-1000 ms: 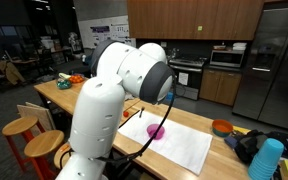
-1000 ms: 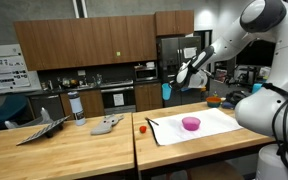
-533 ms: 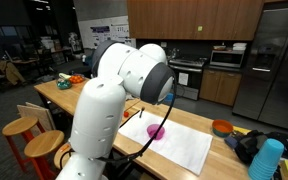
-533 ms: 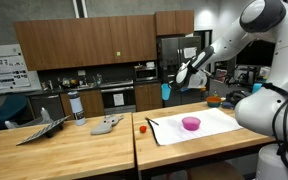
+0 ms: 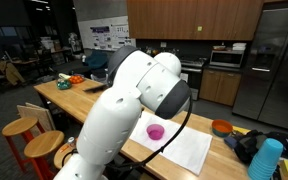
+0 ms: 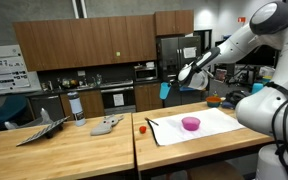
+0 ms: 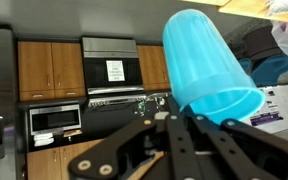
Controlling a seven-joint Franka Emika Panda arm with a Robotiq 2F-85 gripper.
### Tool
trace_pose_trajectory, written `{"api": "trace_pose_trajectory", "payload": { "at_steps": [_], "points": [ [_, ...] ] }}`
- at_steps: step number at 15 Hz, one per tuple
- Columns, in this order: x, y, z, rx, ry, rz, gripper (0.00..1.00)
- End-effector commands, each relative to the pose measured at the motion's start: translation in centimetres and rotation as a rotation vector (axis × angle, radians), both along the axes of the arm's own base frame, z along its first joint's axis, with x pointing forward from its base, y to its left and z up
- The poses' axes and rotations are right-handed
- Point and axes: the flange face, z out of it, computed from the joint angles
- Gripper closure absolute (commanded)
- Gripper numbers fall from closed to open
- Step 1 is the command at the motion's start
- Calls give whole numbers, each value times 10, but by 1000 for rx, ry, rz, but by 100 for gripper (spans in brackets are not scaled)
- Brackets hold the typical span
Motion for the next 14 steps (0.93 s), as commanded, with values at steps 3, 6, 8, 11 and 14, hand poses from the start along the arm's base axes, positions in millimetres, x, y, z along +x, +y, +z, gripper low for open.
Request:
{"api": "trace_pose_trajectory", "payload": {
  "at_steps": [3, 6, 8, 11, 14],
  "points": [
    [0, 5, -1, -2, 0, 6, 95],
    [0, 6, -1, -2, 0, 8, 99],
    [-4, 17, -11, 67, 63, 56, 99],
    [-7, 24, 0, 138, 146, 106, 99],
    [-15, 19, 25, 168, 157, 88, 99]
  ]
}}
